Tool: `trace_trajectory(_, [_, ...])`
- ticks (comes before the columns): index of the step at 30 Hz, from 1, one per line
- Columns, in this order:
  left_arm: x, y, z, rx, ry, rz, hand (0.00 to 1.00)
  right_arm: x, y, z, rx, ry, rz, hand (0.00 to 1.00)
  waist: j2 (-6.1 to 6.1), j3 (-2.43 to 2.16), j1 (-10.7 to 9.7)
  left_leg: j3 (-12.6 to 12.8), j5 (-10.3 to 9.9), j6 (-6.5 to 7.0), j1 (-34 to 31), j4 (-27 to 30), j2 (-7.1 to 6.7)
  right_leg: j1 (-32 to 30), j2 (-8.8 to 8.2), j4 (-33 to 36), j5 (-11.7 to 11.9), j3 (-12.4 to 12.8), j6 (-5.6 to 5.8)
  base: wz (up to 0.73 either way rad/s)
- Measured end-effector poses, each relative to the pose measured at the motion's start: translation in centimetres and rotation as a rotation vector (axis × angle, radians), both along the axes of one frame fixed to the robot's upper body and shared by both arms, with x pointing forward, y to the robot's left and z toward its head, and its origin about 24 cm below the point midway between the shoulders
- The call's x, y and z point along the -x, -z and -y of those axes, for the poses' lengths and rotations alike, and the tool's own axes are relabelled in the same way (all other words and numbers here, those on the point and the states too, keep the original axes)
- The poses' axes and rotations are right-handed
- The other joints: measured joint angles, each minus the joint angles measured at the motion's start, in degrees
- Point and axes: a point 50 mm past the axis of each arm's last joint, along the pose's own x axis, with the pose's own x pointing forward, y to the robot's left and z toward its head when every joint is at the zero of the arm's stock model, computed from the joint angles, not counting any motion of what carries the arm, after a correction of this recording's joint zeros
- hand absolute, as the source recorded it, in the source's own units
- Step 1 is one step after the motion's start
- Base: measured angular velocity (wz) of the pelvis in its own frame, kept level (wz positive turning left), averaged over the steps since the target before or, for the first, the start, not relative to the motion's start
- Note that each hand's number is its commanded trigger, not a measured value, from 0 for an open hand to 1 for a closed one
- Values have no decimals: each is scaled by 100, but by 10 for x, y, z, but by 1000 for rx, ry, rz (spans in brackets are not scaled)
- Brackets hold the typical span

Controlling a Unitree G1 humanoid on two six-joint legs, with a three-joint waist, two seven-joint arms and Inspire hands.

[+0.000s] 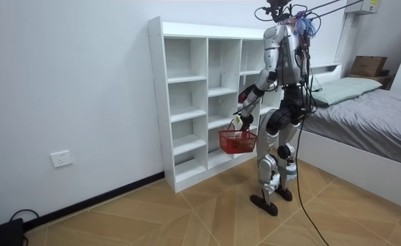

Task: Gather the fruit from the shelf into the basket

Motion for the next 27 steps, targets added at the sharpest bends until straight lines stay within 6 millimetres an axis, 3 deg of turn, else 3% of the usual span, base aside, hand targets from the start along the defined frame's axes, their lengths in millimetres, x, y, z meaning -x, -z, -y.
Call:
trace_trajectory(7, [2, 1, 0, 13, -1, -7, 100, 6, 8, -4, -20, -16, -17, 100, 31, -27, -153, 21, 0, 0, 63, 10, 5, 38, 4, 14, 0, 24, 0, 0])
trace_trajectory(10, [2, 1, 1, 31, -2, -9, 100, 13, 16, -6, -23, -34, -40, 100, 62, -73, -208, 28, 0, 0, 147, 10, 6, 131, 4, -1, 0, 19, 0, 0])
trace_trajectory(12, [5, 2, 1, 36, 4, -15, 100, 27, 31, -7, -37, -45, -86, 100, 71, -138, -219, 31, 0, 0, 337, -23, 7, 356, 17, -93, -2, 12, 3, 0])
trace_trajectory(17, [17, 8, -2, 35, -11, -41, 100, 57, 55, -9, -58, -89, -163, 100, 61, -234, -274, 67, 1, -1, 750, -243, -3, 676, 23, -195, -15, 62, 23, -6])
trace_trajectory(24, [28, 14, -6, 33, -27, -70, 100, 73, 62, -31, -103, -160, -165, 100, -33, -293, -507, 176, 16, -1, 1243, -463, 0, 1096, 73, -347, -16, 184, 45, -8])
trace_trajectory(27, [27, 12, -4, 39, -21, -62, 100, 83, 67, -37, -111, -197, -183, 100, -46, -293, -554, 176, 14, -2, 1454, -514, 5, 1365, 102, -512, 1, 176, 68, 4])
